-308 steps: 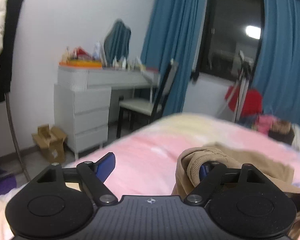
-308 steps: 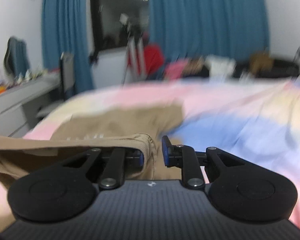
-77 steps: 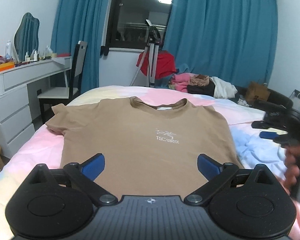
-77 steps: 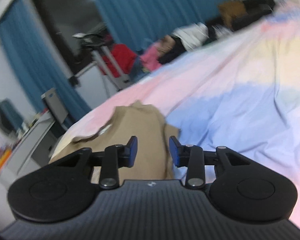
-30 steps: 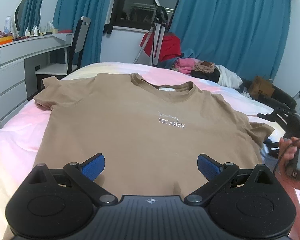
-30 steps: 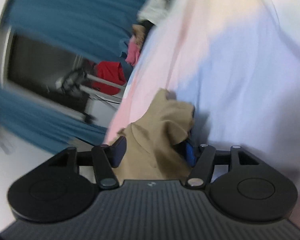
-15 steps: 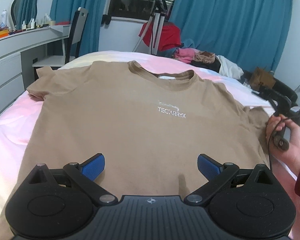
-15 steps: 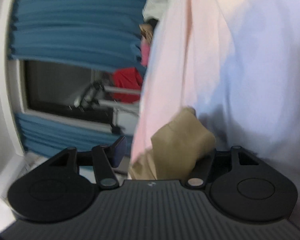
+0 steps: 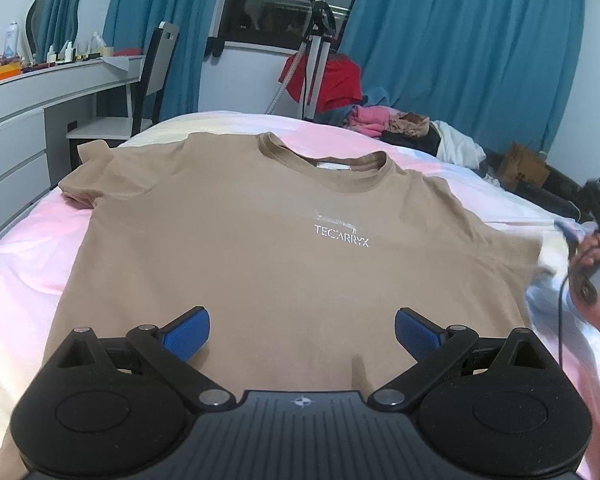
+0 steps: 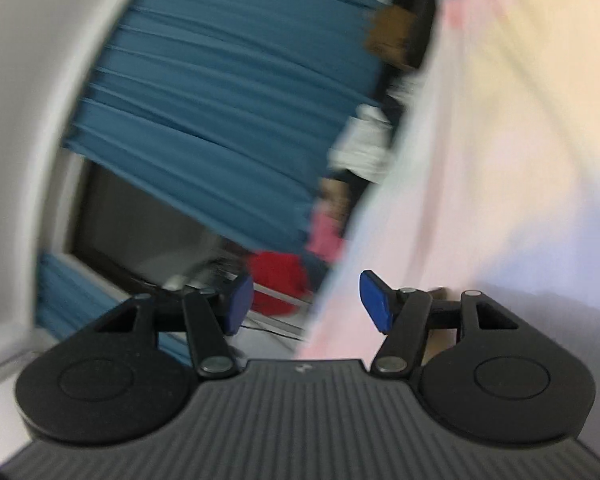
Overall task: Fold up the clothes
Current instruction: 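Lift the gripped side edge of the tan shirt with the right gripper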
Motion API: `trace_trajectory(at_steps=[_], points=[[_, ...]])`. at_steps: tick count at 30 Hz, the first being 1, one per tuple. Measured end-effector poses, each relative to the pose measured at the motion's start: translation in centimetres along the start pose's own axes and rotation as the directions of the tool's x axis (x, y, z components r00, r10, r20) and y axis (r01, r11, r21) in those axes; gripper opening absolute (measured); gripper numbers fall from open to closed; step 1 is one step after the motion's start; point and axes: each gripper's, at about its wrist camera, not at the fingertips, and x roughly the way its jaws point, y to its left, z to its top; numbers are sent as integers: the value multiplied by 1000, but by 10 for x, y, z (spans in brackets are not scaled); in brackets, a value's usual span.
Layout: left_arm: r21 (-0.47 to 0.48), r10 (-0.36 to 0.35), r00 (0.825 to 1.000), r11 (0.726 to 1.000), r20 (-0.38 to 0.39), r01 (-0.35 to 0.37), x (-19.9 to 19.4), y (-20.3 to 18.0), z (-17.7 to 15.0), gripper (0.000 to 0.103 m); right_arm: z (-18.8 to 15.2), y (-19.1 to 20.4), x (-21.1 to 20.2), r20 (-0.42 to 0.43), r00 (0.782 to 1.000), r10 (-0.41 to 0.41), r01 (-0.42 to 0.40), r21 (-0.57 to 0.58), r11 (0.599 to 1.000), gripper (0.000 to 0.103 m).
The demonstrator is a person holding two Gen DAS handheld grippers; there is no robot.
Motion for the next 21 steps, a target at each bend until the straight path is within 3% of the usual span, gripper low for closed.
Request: trace_trajectory(at_steps=[2,6,12,16,18,19,21], points=[[0,0,1000,1000,3,0,0,-1,1,100,-2,-12,0,-53,996,-65,67,21,998,62],[1,1,1000,1000,6,-1,0,-2,1,100,-8,-19,-13,-73,980,-184,184,-6,983,62],[-2,8,1000,1000,0,-8,0,-2,2,100,-25,1,-29,-146,947,-287,290,-1,957,62],[-28,1,1000,1000,1,-1,-6,1,3,100,-44,2,-26,-267,919,-290,312,43,949,62],[-41,-7,1000,999,2,7,-9,2,3,100,-51,-2,-22,-316,898,-306,319,-11,948,62],[-45,-11,1000,999,2,11,-10,3,3,100,-56,-3,-20,-301,896,-327,327,-54,944,60],[-48,-15,1000,999,4,15,-11,2,4,100,-61,-8,-20,-250,913,-323,315,-71,946,60]])
